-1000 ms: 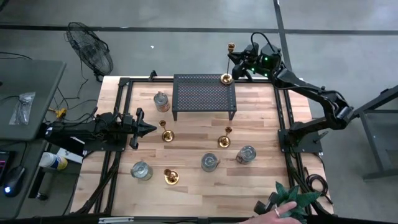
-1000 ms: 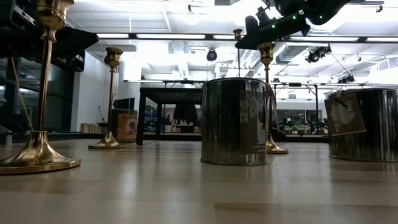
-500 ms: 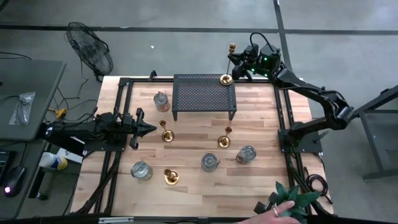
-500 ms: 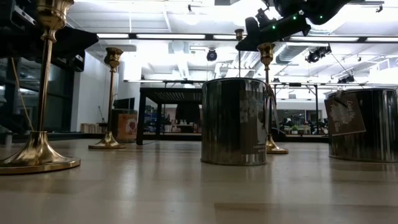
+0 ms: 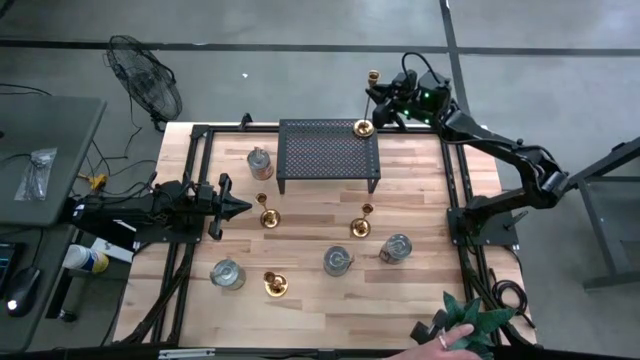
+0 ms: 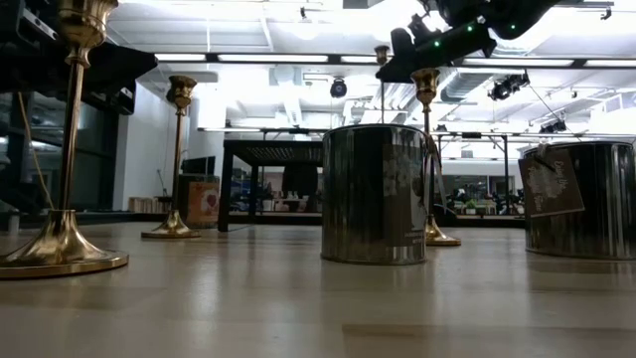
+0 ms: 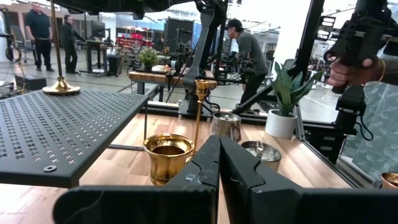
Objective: Pick & Place candle stick holders
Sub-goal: Put the golden candle holder on the shelf, then align the golden candle holder with the golden candle holder on the shelf
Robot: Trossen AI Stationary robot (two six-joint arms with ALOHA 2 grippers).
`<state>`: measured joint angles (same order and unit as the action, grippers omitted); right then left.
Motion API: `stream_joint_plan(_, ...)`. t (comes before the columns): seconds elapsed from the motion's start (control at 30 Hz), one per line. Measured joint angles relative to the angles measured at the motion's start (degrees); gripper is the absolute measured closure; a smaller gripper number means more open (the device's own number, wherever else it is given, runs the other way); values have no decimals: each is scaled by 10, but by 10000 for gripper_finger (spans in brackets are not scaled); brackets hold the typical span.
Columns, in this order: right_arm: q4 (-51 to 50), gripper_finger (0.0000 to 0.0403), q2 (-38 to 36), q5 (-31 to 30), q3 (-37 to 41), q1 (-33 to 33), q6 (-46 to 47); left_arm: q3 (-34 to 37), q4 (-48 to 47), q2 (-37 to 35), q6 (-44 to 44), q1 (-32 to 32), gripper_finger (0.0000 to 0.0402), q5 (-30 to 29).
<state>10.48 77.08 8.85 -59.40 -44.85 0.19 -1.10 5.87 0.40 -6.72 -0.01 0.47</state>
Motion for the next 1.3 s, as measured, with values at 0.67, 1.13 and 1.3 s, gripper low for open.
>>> stream_joint_plan(0.67, -37, 179, -21, -44, 0, 14, 8, 0, 0, 0, 0, 0, 401, 0)
stream_joint_plan(1.13, -230, 164, -96, -64, 0, 76, 0, 0, 0, 0, 0, 0, 401, 0)
stream_joint_plan(1.3, -306, 164, -129, -64, 3, 120, 1, 0, 0, 0, 0, 0, 401, 0)
